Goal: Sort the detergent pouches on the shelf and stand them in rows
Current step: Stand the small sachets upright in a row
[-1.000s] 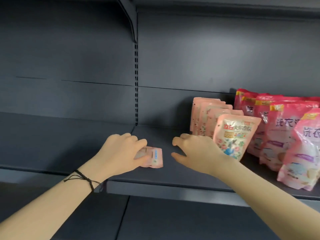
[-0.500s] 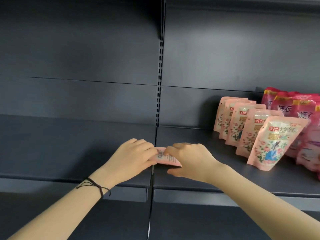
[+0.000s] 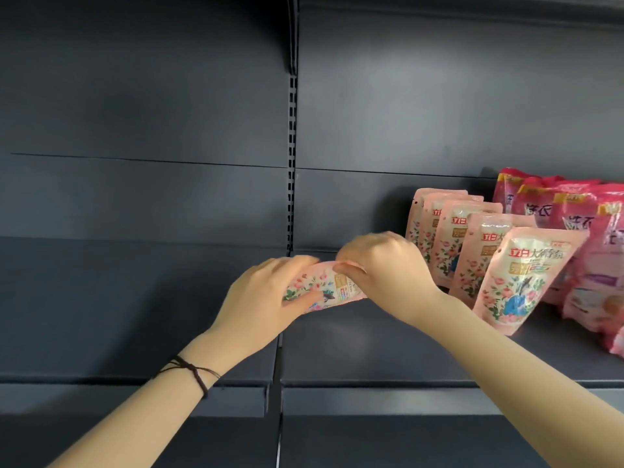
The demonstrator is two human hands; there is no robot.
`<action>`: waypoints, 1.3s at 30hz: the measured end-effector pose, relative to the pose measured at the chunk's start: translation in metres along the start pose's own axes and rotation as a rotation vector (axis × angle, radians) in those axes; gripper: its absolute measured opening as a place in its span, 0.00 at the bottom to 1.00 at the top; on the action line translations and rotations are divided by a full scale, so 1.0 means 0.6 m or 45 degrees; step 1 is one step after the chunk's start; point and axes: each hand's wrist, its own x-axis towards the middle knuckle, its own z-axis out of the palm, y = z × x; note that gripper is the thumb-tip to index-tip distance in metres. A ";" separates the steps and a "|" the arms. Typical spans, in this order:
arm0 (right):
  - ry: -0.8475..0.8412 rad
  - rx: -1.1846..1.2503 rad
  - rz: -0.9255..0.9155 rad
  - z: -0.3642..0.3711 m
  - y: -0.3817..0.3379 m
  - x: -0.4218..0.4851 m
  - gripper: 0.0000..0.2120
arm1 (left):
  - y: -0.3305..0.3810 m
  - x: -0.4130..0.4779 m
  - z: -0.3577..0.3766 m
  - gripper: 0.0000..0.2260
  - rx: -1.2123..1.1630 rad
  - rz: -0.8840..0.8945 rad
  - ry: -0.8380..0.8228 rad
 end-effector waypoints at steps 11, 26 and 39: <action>0.433 0.816 0.486 0.044 -0.038 -0.001 0.29 | 0.008 0.020 0.019 0.01 -0.803 -0.443 0.215; 0.356 1.880 1.100 0.047 -0.019 -0.040 0.12 | 0.051 0.048 0.056 0.07 -1.436 -0.601 0.259; 0.568 1.805 1.019 -0.076 0.178 -0.262 0.12 | 0.336 0.077 0.217 0.09 -1.674 -0.477 0.212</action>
